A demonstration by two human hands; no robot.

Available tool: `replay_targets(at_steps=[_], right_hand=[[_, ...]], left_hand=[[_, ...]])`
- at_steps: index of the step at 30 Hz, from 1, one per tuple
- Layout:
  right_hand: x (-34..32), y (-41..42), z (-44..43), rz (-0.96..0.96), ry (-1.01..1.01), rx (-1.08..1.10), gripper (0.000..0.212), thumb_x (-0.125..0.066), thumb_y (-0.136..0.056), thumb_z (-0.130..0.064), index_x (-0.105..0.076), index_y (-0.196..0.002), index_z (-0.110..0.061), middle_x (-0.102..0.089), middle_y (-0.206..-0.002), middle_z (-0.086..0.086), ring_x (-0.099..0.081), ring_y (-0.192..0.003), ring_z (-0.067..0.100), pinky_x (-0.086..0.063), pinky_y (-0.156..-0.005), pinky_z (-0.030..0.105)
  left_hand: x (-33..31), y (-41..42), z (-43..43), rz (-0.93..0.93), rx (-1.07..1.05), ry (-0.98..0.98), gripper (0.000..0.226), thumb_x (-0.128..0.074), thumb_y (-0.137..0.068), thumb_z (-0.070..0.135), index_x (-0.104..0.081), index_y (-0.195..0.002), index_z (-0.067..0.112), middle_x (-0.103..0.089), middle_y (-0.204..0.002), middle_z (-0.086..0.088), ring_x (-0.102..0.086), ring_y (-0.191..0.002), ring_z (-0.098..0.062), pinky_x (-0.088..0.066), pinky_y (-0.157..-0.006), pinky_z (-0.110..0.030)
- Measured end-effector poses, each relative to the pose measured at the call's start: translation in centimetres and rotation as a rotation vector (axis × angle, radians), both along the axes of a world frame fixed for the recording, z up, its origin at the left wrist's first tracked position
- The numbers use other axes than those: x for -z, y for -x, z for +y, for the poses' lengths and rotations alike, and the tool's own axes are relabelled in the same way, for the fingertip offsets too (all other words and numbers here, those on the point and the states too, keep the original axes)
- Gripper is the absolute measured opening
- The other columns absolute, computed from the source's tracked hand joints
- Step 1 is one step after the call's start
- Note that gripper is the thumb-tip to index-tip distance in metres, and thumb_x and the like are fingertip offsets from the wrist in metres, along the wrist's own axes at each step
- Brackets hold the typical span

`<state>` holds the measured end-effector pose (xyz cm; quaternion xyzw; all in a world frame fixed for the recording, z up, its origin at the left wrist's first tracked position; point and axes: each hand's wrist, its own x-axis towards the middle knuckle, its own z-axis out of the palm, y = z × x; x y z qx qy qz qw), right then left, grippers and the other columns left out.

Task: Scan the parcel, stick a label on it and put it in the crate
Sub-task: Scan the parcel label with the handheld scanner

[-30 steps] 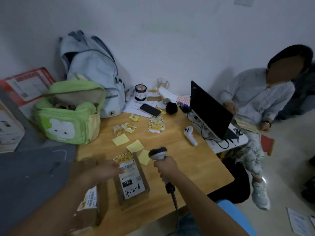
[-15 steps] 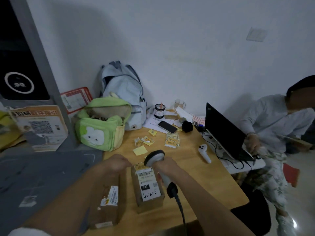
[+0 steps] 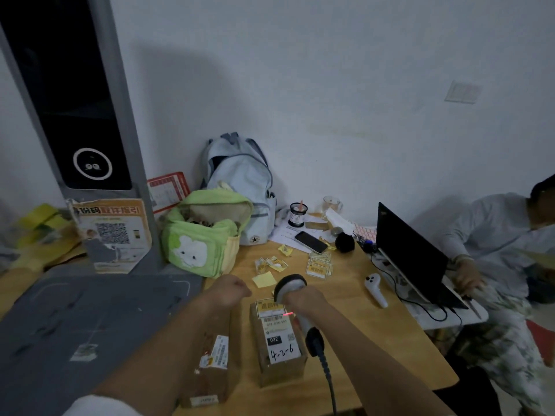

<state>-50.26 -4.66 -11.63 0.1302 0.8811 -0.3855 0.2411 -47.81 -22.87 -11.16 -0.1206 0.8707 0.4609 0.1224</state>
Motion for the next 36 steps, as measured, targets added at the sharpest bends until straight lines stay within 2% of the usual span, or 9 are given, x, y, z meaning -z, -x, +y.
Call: replay_targets(at_steps=[6,12,15,18,22,25,28,31,36], right_hand=[[-0.6,-0.4,-0.4,0.027,-0.018,-0.078,0.031,-0.043,-0.09,-0.025,-0.049,-0.068,-0.004,-0.058,-0.057,0.008,-0.056,-0.052,0.021,-0.042,-0.055,0.028],[-0.4,-0.4,-0.9,0.017,0.062,-0.036,0.02,-0.051,-0.084,-0.024,-0.051,-0.067,-0.014,-0.056,-0.06,0.006,-0.055,-0.048,0.019,-0.049,-0.055,0.029],[0.0,-0.5,-1.1,0.026,0.113,-0.001,0.019,-0.056,-0.079,-0.023,-0.048,-0.063,-0.019,-0.054,-0.063,0.004,-0.054,-0.051,0.019,-0.054,-0.057,0.03],[0.5,-0.3,-1.1,0.022,0.131,0.005,0.018,-0.057,-0.078,-0.022,-0.049,-0.063,-0.019,-0.054,-0.063,0.004,-0.054,-0.049,0.019,-0.052,-0.052,0.028],[1.0,0.3,-0.9,-0.001,0.17,0.044,0.014,-0.058,-0.076,-0.022,-0.05,-0.065,-0.019,-0.054,-0.063,0.004,-0.054,-0.048,0.017,-0.052,-0.049,0.026],[1.0,0.5,-0.9,-0.034,0.151,0.038,0.013,-0.055,-0.081,-0.022,-0.057,-0.078,-0.009,-0.056,-0.061,0.007,-0.054,-0.047,0.02,-0.048,-0.048,0.027],[1.0,0.9,-0.6,-0.04,0.139,0.056,0.036,-0.051,-0.084,-0.019,-0.058,-0.104,0.01,-0.058,-0.059,0.016,-0.054,-0.042,0.024,-0.041,-0.042,0.027],[0.6,0.9,-0.3,0.014,0.263,0.08,0.034,-0.055,-0.079,-0.018,-0.057,-0.102,0.007,-0.055,-0.058,0.016,-0.051,-0.037,0.023,-0.04,-0.042,0.025],[-1.7,1.1,0.2,0.098,0.354,-0.026,0.033,-0.062,-0.082,-0.024,-0.06,-0.102,0.002,-0.058,-0.066,0.011,-0.051,-0.047,0.021,-0.044,-0.042,0.023]], left_hand=[[0.5,-0.6,-0.4,0.01,0.015,-0.034,0.01,-0.061,-0.087,0.017,-0.056,-0.079,0.014,-0.053,-0.087,-0.005,-0.05,-0.079,-0.018,-0.042,-0.069,-0.026],[1.0,-0.4,-1.0,-0.017,0.018,-0.024,0.006,-0.061,-0.087,0.02,-0.061,-0.088,0.014,-0.055,-0.082,0.002,-0.052,-0.07,-0.009,-0.044,-0.066,-0.025],[1.0,-0.3,-1.1,-0.028,0.032,-0.012,0.026,-0.06,-0.088,0.018,-0.067,-0.108,0.003,-0.058,-0.095,-0.005,-0.056,-0.082,-0.017,-0.045,-0.066,-0.025],[1.3,-0.3,-1.3,-0.035,0.035,-0.021,0.016,-0.06,-0.087,0.017,-0.069,-0.093,0.005,-0.057,-0.077,-0.002,-0.054,-0.068,-0.012,-0.043,-0.058,-0.023],[1.8,0.1,-2.1,-0.086,0.027,-0.042,0.017,-0.061,-0.085,0.018,-0.07,-0.091,0.004,-0.058,-0.077,-0.003,-0.054,-0.066,-0.012,-0.046,-0.068,-0.025],[2.0,0.4,-2.5,-0.104,0.009,-0.053,0.016,-0.062,-0.084,0.018,-0.068,-0.087,0.003,-0.058,-0.081,-0.005,-0.054,-0.068,-0.014,-0.048,-0.072,-0.028],[1.7,0.8,-2.1,-0.097,0.022,-0.045,0.011,-0.061,-0.086,0.015,-0.064,-0.085,0.005,-0.054,-0.074,-0.005,-0.051,-0.063,-0.013,-0.046,-0.067,-0.026],[1.5,1.6,-1.8,-0.077,0.039,-0.029,0.011,-0.061,-0.086,0.017,-0.061,-0.08,0.008,-0.055,-0.074,-0.002,-0.053,-0.066,-0.012,-0.045,-0.065,-0.025],[0.1,2.7,-0.9,-0.108,0.066,-0.047,0.029,-0.058,-0.09,0.018,-0.062,-0.114,0.003,-0.059,-0.103,-0.007,-0.058,-0.094,-0.022,-0.051,-0.071,-0.026]])
